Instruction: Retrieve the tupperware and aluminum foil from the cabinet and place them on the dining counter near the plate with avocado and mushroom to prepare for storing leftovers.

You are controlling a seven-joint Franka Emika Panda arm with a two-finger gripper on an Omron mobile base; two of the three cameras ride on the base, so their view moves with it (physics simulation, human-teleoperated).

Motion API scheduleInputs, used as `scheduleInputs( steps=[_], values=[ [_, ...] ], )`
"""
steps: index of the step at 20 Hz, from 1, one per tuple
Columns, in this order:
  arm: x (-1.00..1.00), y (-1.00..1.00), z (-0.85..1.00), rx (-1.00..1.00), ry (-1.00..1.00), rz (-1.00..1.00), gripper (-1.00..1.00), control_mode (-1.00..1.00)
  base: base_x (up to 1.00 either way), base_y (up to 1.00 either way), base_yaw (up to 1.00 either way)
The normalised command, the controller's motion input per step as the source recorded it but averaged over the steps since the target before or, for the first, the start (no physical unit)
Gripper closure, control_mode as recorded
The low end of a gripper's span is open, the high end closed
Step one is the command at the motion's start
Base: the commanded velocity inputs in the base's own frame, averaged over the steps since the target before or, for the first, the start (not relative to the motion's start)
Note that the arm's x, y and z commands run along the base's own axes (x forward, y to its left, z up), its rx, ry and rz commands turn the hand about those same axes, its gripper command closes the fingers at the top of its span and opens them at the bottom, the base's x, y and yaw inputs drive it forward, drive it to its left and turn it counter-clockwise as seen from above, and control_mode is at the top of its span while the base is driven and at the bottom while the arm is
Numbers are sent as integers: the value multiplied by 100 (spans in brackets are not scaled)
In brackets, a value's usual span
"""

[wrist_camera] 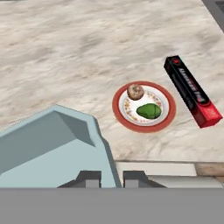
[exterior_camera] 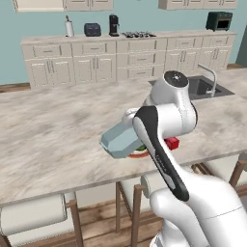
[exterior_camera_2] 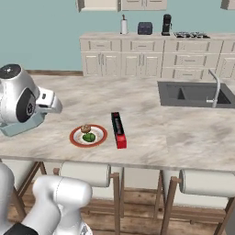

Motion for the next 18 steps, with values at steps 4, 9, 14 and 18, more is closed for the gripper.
scheduleInputs(
  steps=[4,9,14,18],
  values=[
    [51,35,-61,0,0,0,100,-100,0,0,0],
    [33,33,-68,0,-1,0,100,-100,0,0,0],
    [26,19,-70,0,-9,0,100,-100,0,0,0],
    [46,5,-58,0,-1,0,100,-100,0,0,0]
  ],
)
